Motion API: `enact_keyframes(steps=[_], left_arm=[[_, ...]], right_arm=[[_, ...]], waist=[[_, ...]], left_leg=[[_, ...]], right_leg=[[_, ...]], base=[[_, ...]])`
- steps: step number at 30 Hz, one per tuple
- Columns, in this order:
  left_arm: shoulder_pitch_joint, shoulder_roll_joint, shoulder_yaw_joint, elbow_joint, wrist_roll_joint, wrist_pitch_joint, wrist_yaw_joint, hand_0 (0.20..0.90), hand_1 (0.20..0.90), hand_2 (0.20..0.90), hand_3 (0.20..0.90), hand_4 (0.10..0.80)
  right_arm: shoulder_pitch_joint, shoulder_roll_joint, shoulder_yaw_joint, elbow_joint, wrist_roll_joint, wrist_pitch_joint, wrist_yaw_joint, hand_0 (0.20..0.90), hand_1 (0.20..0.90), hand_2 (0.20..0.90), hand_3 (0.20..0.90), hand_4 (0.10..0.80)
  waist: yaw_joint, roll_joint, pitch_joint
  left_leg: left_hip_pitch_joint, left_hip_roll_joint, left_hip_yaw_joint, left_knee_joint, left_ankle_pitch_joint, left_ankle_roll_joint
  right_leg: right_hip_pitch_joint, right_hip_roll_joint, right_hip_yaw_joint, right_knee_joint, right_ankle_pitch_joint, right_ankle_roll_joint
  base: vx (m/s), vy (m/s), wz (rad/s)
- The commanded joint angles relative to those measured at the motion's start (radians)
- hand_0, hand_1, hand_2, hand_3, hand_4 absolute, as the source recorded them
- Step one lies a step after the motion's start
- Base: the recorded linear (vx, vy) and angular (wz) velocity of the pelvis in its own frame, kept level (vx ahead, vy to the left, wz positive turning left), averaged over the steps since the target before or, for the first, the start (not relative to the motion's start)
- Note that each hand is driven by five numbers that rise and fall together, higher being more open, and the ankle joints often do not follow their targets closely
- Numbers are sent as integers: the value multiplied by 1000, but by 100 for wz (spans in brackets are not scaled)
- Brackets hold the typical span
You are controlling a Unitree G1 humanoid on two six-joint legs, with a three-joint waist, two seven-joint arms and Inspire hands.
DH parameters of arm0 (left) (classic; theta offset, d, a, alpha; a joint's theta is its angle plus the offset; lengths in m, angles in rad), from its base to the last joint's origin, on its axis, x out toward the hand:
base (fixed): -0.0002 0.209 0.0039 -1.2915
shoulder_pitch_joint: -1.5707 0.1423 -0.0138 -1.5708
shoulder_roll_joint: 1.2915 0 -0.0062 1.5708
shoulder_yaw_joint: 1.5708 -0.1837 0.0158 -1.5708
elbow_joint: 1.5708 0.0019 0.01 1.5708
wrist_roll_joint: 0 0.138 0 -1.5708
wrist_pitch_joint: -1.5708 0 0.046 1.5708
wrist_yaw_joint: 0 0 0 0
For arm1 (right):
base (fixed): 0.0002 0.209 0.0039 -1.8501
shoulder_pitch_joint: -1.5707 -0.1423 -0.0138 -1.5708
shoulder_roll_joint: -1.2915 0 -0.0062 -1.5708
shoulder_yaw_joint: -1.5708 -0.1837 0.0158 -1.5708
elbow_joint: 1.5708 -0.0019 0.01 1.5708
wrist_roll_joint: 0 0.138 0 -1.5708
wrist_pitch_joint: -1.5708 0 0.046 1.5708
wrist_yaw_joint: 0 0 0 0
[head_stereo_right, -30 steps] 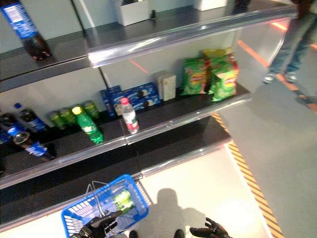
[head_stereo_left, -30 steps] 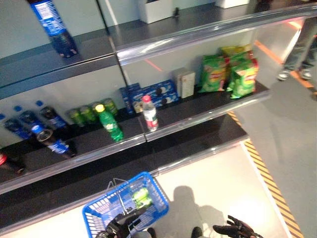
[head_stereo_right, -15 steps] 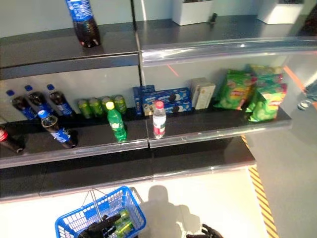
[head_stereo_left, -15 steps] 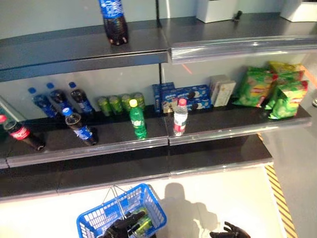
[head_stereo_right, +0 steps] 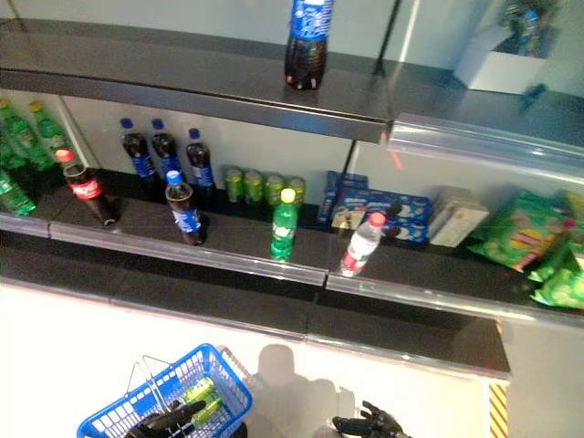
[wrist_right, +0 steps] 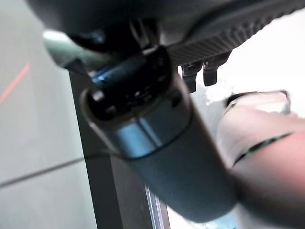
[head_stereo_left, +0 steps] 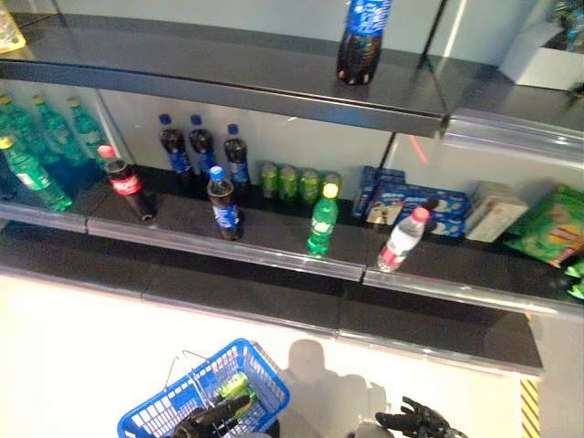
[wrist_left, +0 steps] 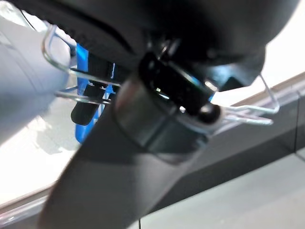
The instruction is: Pick up the drink and place into the basket.
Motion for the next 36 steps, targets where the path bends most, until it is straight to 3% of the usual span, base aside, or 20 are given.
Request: enact_keyframes(steps=[1,4,7,12,17,19,20,23,27,29,31,33,35,36], left_arm=[[-87,-2,16,-40,-8,-66,-103,300,300,300,200,100],[-64,6,30,-39,-4,-72,-103,300,300,300,200,100],[-45,-7,29,-59,5,-83,-117,300,300,300,200,100],[-54,-47,-4,-87,-10,-88,-106,300,300,300,200,100],[-46,-54,3,-77,-43,-94,-106,300,300,300,200,100],[-32,-50,16,-72,-39,-93,-130,300,300,300,200,100],[-21,-47,25,-72,-35,-86,-147,300,300,300,200,100],[-17,-48,30,-67,-36,-84,-151,300,300,300,200,100],[-46,-24,47,-52,-29,-69,-143,300,300,300,200,100],[-59,-3,53,-52,-46,-67,-122,300,300,300,200,100],[-61,8,69,-51,-33,-72,-111,300,300,300,200,100],[-62,12,70,-44,-23,-83,-108,300,300,300,200,100],[-65,8,70,-44,-40,-93,-91,300,300,300,200,100],[-70,10,65,-42,-44,-92,-85,300,300,300,200,100]], right_arm=[[-18,-30,-31,16,12,-27,-6,900,900,900,900,800],[-17,-31,-31,21,-5,-17,1,900,900,900,900,800],[-23,-39,-11,17,-12,9,0,900,900,900,900,800],[-24,-63,-21,24,20,0,-36,900,900,900,900,800],[-25,-78,-30,33,1,-20,-23,900,900,900,900,800],[-23,-77,-21,19,-14,-16,-11,900,900,900,900,800],[-29,-82,-12,7,-8,-5,-10,900,900,900,900,800],[-45,-89,-9,-5,16,16,-18,900,900,900,900,800],[-14,-80,-35,-3,-14,-13,12,900,900,900,900,800],[-11,-69,-38,8,-36,-19,28,900,900,900,900,800],[-12,-59,-37,8,-29,-19,35,900,900,900,900,800],[-16,-47,-34,17,-17,-26,32,900,900,900,900,800],[-23,-36,-25,20,-20,-33,16,900,900,900,900,800],[-26,-30,-19,22,-15,-31,8,900,900,900,900,800]], waist=[[-3,2,-24],[-1,5,-27],[1,0,-33],[7,8,-41],[13,14,-47],[21,8,-43],[31,-2,-35],[38,-16,-10],[19,-55,12],[22,-62,16],[33,-56,15],[32,-46,7],[43,-43,-7],[50,-49,-10]], left_leg=[[18,-15,107,35,-91,-51],[23,11,113,44,-89,-60],[22,83,157,52,-52,-102],[0,136,218,43,-9,-139],[-2,114,177,42,-22,-139],[-12,91,114,94,-52,-133],[-22,65,36,156,-87,-126],[-51,32,-29,225,-130,-104],[-44,1,-7,206,-151,-78],[-31,5,12,164,-142,-74],[-33,27,52,132,-122,-63],[-48,40,79,111,-99,-46],[-70,39,113,92,-81,-37],[-79,36,122,95,-80,-43]], right_leg=[[-40,-44,-3,-17,210,11],[-5,-21,-12,-15,161,8],[72,19,-50,-66,119,-2],[123,23,-133,-130,116,-18],[139,34,-121,-152,109,-29],[139,34,-85,-134,100,-33],[130,31,-45,-109,93,-37],[94,30,16,-44,76,-37],[28,-10,48,-97,187,34],[-10,-27,36,-125,237,45],[-14,-30,9,-49,205,35],[-12,-3,7,15,152,20],[16,19,-29,-4,112,7],[29,15,-44,-49,126,9]], base=[[213,-351,84],[102,-225,34],[94,-300,62],[-11,-52,45],[9,39,10],[50,85,0],[59,169,-4],[-14,197,-55],[-91,96,-61],[-227,-25,-73],[-321,-81,-65],[-322,-87,-88],[-310,-125,-49],[-206,-209,-19]])
